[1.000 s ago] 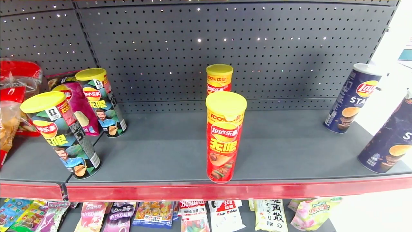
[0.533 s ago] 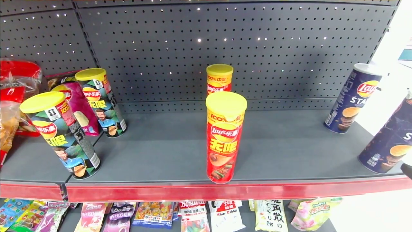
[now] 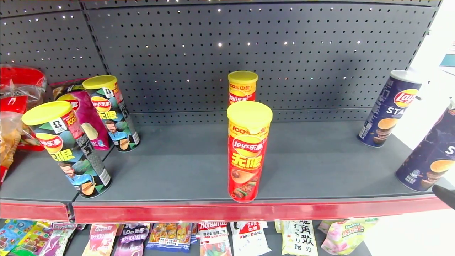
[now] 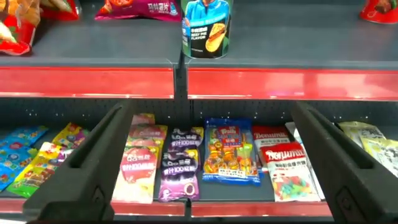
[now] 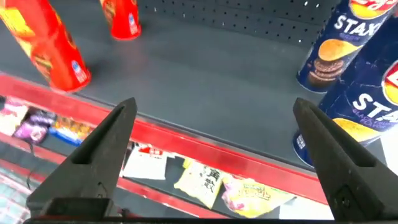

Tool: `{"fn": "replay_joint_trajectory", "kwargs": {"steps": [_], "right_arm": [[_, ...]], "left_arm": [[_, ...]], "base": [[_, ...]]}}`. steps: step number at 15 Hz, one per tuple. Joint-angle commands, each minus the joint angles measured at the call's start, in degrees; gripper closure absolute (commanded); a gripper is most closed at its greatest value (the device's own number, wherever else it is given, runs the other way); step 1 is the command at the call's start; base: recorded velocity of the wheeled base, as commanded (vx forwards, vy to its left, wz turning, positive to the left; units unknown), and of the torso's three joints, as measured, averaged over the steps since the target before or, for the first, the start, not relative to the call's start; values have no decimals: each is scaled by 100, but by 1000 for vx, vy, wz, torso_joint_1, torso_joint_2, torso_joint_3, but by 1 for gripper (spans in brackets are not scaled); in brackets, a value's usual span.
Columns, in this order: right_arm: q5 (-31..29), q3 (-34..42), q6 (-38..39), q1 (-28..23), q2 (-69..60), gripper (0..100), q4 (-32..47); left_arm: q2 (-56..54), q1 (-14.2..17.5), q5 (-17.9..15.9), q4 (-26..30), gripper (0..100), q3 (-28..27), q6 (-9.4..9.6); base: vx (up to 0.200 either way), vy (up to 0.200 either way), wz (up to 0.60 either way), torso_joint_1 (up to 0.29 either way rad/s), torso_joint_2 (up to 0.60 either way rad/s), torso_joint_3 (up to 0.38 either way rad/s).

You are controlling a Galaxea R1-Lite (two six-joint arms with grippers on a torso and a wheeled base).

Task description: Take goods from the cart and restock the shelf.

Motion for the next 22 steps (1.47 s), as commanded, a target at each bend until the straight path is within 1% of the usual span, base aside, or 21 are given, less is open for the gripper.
{"fn": "replay_joint_trajectory", "kwargs": {"steps": [1,4,6,8,10,12,15,17,19,20,22], "right_arm": [[21,-28,-122,204,417,0,-1],[3,-80,-122,662,953,0,-10],[-23,-309,-122,969,1577,0,-10],[-67,-643,-122,1154,2210,0,-10],[-401,-942,-104,1488,2869,0,-19],[-621,-1091,-87,1663,3247,0,-19],[-700,-1135,-96,1690,3555,0,-19],[-1007,-1188,-87,1743,3783,0,-36],[-1306,-1276,-8,2068,4047,0,-221],[-1517,-1302,45,2270,4249,0,-502],[-1816,-1302,54,2586,4460,0,-757]], "left_arm": [[-18,1,-10,2,0,0,34],[-18,1,-18,2,0,0,34],[-18,1,-10,2,0,0,34],[-18,1,-10,2,0,0,34],[-18,1,-10,2,0,0,34],[-18,1,-10,2,0,0,34],[-18,1,-10,2,0,0,34],[-18,1,-18,2,0,0,34],[-18,1,-10,2,0,0,34],[-18,1,-18,2,0,0,34],[-18,1,-18,2,0,0,34]], "base": [[0,0,0,0,0,0],[0,0,0,0,0,0],[0,0,0,0,0,0],[0,0,0,0,0,0],[0,0,0,0,0,0],[0,0,0,0,0,0],[0,0,0,0,0,0],[0,0,0,0,0,0],[0,0,0,0,0,0],[0,0,0,0,0,0],[0,0,0,0,0,0]]}}
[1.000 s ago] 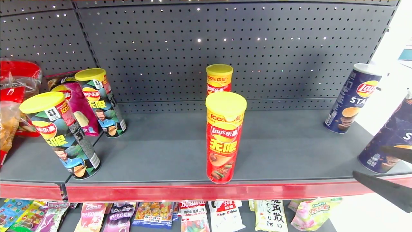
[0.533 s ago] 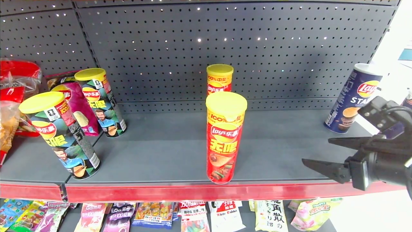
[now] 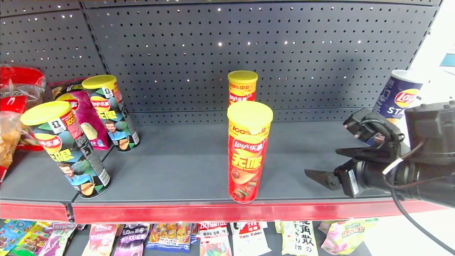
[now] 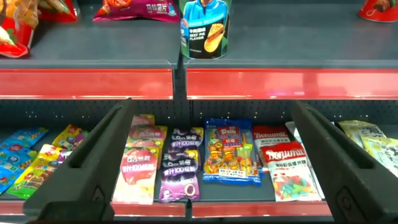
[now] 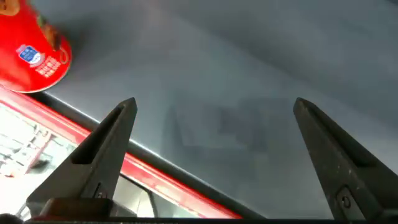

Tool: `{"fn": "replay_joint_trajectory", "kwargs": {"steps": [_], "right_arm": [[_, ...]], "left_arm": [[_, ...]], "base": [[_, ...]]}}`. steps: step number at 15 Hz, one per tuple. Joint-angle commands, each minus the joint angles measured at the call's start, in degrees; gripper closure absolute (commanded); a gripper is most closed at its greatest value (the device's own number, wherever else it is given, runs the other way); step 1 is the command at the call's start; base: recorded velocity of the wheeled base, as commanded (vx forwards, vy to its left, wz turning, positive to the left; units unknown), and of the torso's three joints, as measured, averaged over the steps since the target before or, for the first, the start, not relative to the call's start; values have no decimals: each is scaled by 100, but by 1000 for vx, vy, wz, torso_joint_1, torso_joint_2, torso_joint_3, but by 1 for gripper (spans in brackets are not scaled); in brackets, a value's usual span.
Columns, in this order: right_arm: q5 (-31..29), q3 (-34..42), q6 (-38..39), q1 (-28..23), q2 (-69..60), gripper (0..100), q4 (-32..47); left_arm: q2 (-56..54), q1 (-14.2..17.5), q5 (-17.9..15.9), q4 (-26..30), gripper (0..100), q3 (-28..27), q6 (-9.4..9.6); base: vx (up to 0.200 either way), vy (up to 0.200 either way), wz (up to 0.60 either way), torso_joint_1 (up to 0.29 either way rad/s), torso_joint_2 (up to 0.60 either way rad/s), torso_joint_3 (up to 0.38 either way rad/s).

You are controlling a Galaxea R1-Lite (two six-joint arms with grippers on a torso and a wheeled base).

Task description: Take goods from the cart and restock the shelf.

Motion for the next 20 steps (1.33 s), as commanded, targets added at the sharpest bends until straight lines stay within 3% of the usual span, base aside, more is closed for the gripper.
{"fn": "replay_joint_trajectory", "kwargs": {"steps": [1,10,20], "right_arm": [[-113,-50,-1,314,402,0,-51],[-131,-410,52,876,841,0,-34],[-351,-595,52,1105,1272,0,-43]], "left_arm": [[-3,1,4,-1,0,0,-4],[-3,1,4,-1,0,0,-4],[-3,1,4,-1,0,0,-4]], "base": [[0,0,0,0,0,0],[0,0,0,0,0,0],[0,0,0,0,0,0]]}}
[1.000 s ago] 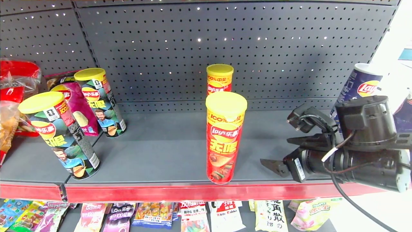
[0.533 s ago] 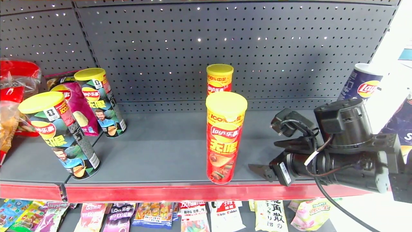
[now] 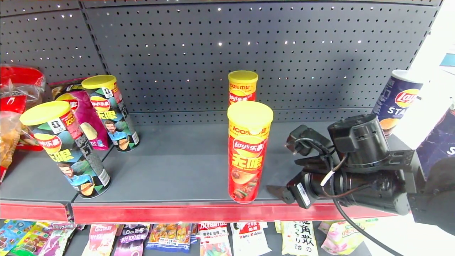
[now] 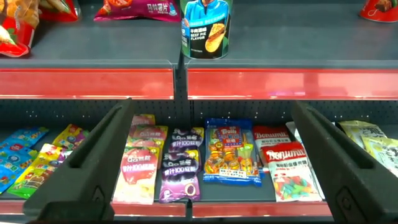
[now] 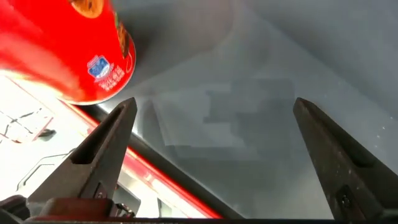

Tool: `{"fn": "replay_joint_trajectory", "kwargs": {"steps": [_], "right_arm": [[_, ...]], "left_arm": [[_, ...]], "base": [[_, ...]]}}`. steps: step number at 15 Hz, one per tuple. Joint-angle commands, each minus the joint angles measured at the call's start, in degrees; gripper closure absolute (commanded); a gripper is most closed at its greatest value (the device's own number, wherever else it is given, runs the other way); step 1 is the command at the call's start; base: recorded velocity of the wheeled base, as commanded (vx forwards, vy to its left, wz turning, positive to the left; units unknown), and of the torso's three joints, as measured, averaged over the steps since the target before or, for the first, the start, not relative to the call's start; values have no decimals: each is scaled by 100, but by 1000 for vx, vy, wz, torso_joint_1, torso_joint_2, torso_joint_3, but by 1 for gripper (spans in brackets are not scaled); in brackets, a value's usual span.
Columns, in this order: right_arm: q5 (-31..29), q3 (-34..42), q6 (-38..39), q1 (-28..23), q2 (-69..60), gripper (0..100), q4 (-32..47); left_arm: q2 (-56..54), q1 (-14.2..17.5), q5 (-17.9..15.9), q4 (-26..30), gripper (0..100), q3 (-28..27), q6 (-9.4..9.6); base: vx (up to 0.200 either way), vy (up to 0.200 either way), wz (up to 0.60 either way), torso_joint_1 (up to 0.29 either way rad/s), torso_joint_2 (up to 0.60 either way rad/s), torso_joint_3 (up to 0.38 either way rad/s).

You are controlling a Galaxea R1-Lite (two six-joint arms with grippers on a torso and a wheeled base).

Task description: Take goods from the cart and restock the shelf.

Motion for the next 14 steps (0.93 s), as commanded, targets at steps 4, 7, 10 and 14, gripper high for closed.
{"fn": "replay_joint_trajectory", "kwargs": {"steps": [4,7,10,14], "right_arm": [[-17,-60,-2,119,144,0,-4],[-17,-139,7,128,214,0,-4],[-35,-210,16,233,267,0,-4],[-88,-245,16,286,319,0,-4]], "left_arm": [[-3,1,1,-1,0,0,-1],[-3,1,1,-1,0,0,-1],[-3,1,1,-1,0,0,-1],[-3,1,1,-1,0,0,-1]], "base": [[0,0,0,0,0,0],[0,0,0,0,0,0],[0,0,0,0,0,0],[0,0,0,0,0,0]]}}
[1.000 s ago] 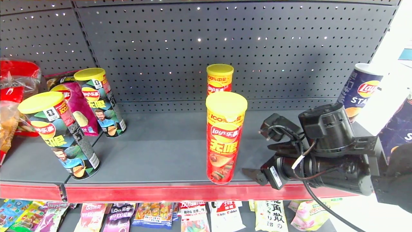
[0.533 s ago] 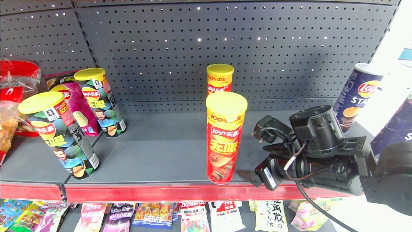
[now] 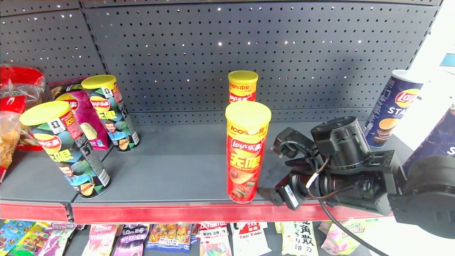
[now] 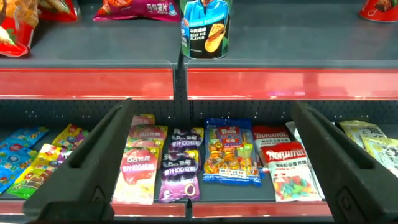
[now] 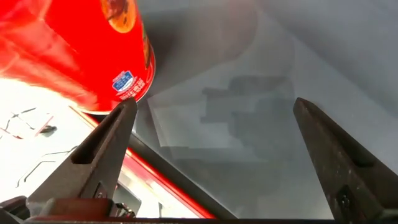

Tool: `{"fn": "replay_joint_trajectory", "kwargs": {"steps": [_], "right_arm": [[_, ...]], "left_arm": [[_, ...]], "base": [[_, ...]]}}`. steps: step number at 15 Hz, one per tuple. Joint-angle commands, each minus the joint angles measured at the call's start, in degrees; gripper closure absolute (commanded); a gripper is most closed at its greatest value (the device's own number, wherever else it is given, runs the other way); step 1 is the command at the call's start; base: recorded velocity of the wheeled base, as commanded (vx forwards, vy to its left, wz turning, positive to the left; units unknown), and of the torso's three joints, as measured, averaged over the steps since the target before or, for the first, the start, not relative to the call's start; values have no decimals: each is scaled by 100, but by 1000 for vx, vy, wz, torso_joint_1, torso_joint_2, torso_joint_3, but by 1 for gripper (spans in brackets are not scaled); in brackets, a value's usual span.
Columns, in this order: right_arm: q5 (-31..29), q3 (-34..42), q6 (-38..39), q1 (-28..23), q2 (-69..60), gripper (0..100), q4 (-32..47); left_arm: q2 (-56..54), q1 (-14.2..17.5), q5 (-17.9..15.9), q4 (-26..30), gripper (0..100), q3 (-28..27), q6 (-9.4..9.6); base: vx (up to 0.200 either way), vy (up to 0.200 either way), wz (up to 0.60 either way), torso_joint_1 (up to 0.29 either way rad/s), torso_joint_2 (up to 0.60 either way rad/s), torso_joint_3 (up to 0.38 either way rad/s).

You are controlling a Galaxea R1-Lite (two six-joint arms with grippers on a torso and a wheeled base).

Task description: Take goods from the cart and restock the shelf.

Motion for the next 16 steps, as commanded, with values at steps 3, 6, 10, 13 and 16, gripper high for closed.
{"fn": "replay_joint_trajectory", "kwargs": {"steps": [3,6,10,13,16], "right_arm": [[0,-32,3,62,51,0,-1],[-26,-41,3,53,77,0,-10],[-140,-58,11,0,86,0,-10],[-158,-155,3,0,174,0,-45],[-158,-234,3,9,218,0,-45]], "left_arm": [[-3,4,4,-1,0,0,-1],[-3,4,4,-1,0,0,-1],[-3,4,4,-1,0,0,-1],[-3,4,4,-1,0,0,-1],[-3,4,4,-1,0,0,-1]], "base": [[0,0,0,0,0,0],[0,0,0,0,0,0],[0,0,0,0,0,0],[0,0,0,0,0,0],[0,0,0,0,0,0]]}}
